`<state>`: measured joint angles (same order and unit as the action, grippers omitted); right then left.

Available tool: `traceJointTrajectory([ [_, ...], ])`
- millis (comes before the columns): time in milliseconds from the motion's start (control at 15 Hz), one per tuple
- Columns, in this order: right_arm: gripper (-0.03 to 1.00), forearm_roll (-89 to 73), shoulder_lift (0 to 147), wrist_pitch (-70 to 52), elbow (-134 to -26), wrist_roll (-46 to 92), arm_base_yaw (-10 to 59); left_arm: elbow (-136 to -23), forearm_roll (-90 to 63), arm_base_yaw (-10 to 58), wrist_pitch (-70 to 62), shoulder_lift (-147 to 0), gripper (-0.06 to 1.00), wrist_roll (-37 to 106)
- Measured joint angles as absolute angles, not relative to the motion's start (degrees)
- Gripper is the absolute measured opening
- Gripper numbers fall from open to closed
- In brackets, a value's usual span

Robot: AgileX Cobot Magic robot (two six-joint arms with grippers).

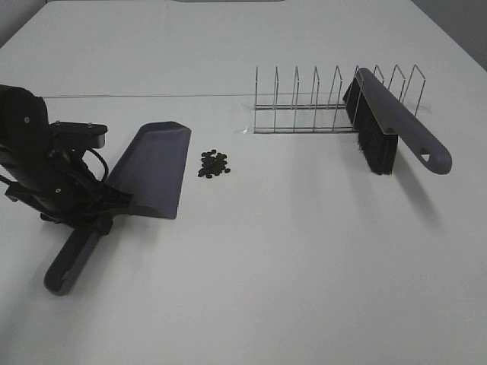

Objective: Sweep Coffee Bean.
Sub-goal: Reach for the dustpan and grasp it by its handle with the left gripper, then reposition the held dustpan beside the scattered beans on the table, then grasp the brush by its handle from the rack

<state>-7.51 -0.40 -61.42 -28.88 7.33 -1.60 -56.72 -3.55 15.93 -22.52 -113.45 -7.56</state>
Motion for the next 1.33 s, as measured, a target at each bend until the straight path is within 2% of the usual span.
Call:
traceJointTrajectory([
  [400, 0.66, -7.51, -0.40, -61.42, -28.88, 7.33, -1.60, -56.72, -3.61, 15.93, -22.69, -112.82, 0.36, -8.88],
  [533, 0.66, -8.59, -0.40, -61.08, -28.93, 7.33, -1.60, -56.61, -3.55, 15.93, -23.61, -107.83, 0.36, -9.00],
  [733, 0.63, -11.63, 2.12, -54.37, -29.56, 7.33, -1.60, -56.61, -3.55, 15.93, -24.24, -104.05, 0.36, -9.05],
  [1067, 0.61, -13.41, 20.40, -46.41, -31.97, 8.14, 1.49, -56.61, -3.50, 15.93, -24.69, -103.76, 0.36, -9.05],
  [1333, 0.56, -13.29, 43.89, -46.35, -42.46, 13.52, 2.64, -56.61, -3.50, 15.93, -24.01, -103.76, 0.36, -9.05],
])
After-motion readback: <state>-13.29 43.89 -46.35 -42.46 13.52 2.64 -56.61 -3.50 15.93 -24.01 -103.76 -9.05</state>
